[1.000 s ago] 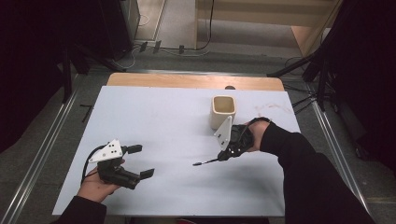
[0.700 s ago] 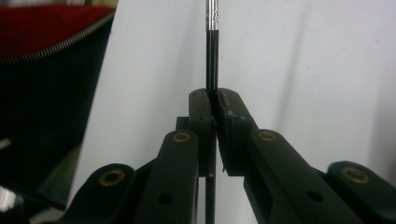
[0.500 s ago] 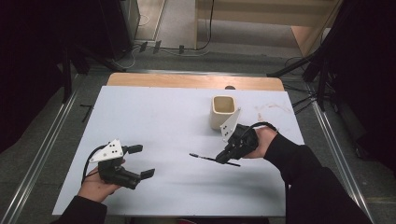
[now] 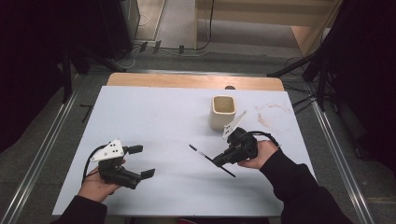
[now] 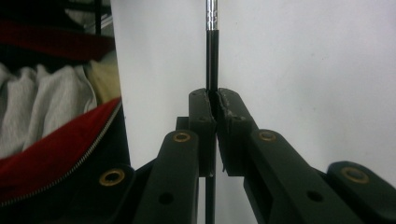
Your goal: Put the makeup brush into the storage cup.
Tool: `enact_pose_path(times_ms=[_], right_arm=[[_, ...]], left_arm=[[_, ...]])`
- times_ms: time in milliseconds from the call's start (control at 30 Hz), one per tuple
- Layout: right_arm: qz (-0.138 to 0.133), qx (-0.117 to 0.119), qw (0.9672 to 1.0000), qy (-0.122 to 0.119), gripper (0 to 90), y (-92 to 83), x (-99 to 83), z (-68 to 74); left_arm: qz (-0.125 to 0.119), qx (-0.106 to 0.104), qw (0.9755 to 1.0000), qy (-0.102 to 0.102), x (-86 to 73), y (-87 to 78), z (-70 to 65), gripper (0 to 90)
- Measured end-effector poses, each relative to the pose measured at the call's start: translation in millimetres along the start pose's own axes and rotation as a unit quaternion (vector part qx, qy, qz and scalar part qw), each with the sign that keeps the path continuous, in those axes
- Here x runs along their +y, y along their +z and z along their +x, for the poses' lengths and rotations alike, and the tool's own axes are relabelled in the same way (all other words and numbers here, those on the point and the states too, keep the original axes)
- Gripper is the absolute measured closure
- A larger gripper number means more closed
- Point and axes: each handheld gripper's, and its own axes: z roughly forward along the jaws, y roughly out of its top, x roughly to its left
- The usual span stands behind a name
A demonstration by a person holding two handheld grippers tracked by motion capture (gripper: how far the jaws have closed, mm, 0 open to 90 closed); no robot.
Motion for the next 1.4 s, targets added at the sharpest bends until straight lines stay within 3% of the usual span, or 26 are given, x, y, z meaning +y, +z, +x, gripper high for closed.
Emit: enact_pose_path(times_ms=[67,100,167,200,333,433,500,667,700,733,833,867,900,1233,1267,1300,1333,1400], right_arm=[[-0.006,-0.001,0.9999,0.011,86.6,1.4,-1.0,0.9],[-0.018,-0.004,0.9994,0.030,86.5,3.1,-3.1,2.8],[-0.024,-0.005,0.9989,0.040,86.6,3.6,-4.2,3.7],[-0.043,-0.004,0.9976,0.055,86.6,4.6,-7.5,5.2],[-0.059,-0.011,0.9960,0.067,86.6,6.7,-13.0,7.7],[-0.077,-0.014,0.9933,0.085,86.6,8.1,-17.9,9.4],[-0.109,-0.009,0.9889,0.100,86.6,8.0,-22.4,10.3],[-0.123,-0.021,0.9863,0.108,86.6,7.9,-23.5,13.0],[-0.138,-0.030,0.9836,0.112,86.6,8.5,-24.9,14.3],[-0.138,-0.030,0.9836,0.112,86.6,8.5,-24.9,14.3],[-0.161,-0.038,0.9779,0.127,86.6,10.5,-28.8,16.2],[-0.161,-0.038,0.9779,0.127,86.6,10.5,-28.8,16.2],[-0.170,-0.044,0.9752,0.134,86.6,11.6,-30.8,16.6],[-0.178,-0.080,0.9712,0.136,86.5,20.9,-25.9,24.6],[-0.183,-0.087,0.9690,0.140,86.5,21.8,-24.8,26.9],[-0.183,-0.087,0.9690,0.140,86.5,21.8,-24.8,26.9],[-0.190,-0.095,0.9663,0.146,86.5,21.8,-24.2,28.6],[-0.195,-0.095,0.9650,0.148,86.5,21.6,-24.0,29.1]], left_arm=[[0.002,-0.004,1.0000,-0.007,0.5,1.1,-0.1,2.4],[0.003,-0.003,1.0000,-0.005,0.8,1.4,-0.2,2.4],[0.005,0.005,1.0000,0.000,1.0,2.2,-1.3,2.4],[0.003,-0.002,1.0000,-0.005,1.1,2.7,-1.1,2.4],[-0.005,-0.024,0.9993,-0.027,3.8,1.6,-1.0,2.4],[-0.002,-0.026,0.9991,-0.032,5.1,3.7,-1.7,2.4],[0.006,-0.032,0.9983,-0.048,6.3,7.3,-1.5,2.4],[0.004,-0.038,0.9972,-0.064,10.8,11.7,-2.4,2.4],[0.003,-0.039,0.9969,-0.067,12.4,12.8,-2.9,2.4],[0.001,-0.043,0.9966,-0.070,13.4,14.7,-3.3,2.4],[0.012,-0.052,0.9958,-0.074,15.9,20.2,-4.9,2.4],[0.016,-0.054,0.9958,-0.072,16.3,21.8,-5.3,2.4],[0.018,-0.055,0.9956,-0.074,16.6,23.6,-5.7,2.4],[0.019,-0.059,0.9946,-0.084,21.5,36.0,-10.7,2.4],[0.018,-0.056,0.9947,-0.084,21.9,37.0,-10.9,2.5],[0.018,-0.053,0.9947,-0.086,22.2,37.9,-11.6,2.5],[0.016,-0.052,0.9949,-0.085,22.4,39.0,-11.8,2.4],[0.017,-0.047,0.9950,-0.086,22.9,41.0,-13.2,2.4]])
